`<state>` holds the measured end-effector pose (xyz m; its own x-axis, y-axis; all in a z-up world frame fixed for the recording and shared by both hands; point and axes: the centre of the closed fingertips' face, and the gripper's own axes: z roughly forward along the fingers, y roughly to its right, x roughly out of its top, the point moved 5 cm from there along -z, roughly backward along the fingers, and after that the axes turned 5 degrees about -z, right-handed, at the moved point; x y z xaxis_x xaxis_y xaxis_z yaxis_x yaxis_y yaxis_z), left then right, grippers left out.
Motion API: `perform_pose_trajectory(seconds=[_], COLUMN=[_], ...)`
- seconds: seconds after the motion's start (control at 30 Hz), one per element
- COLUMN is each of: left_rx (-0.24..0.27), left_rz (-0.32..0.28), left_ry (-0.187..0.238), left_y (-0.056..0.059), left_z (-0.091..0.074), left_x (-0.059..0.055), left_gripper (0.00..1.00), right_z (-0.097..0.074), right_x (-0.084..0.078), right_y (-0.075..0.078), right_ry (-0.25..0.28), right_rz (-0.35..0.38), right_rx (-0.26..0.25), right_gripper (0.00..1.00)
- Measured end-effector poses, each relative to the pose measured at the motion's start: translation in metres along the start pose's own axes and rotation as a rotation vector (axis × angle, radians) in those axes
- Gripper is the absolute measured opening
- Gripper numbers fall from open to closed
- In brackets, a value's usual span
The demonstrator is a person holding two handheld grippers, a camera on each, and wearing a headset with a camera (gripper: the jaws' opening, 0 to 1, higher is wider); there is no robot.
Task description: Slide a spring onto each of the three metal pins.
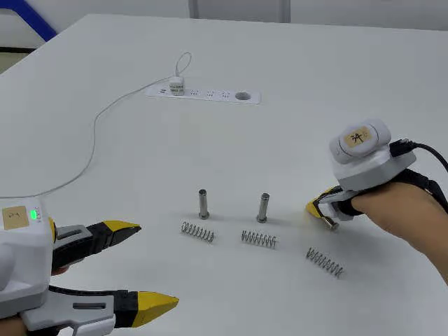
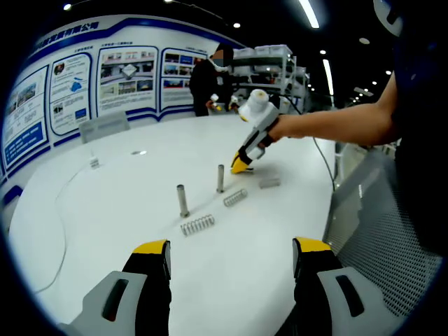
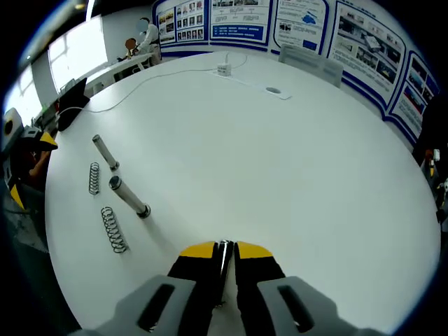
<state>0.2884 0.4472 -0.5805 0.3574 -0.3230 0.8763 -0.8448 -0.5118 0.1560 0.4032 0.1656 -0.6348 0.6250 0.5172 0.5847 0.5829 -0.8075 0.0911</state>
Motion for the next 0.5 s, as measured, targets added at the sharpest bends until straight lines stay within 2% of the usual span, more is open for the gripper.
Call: perform_pose_trajectory(seconds=[0.33, 0.5], left_rx=[-0.002, -0.004], left_rz=[-0.005, -0.004], left_ry=[-0.003, -0.006], left_y=[0.0004, 0.0009], left_z=[-0.0002, 0.0001], left_x=[-0.0008, -0.0013], left_gripper=[0.71, 0.71], right_z=[0.0019, 0.0022], right_x=[0.0003, -0.0009], right_y=[0.0014, 0.0031], right_ry=[-0.018, -0.017], right_rz=[-0.01, 0.016], right_rx=[0.005, 0.014], right_gripper=[0.09, 0.09])
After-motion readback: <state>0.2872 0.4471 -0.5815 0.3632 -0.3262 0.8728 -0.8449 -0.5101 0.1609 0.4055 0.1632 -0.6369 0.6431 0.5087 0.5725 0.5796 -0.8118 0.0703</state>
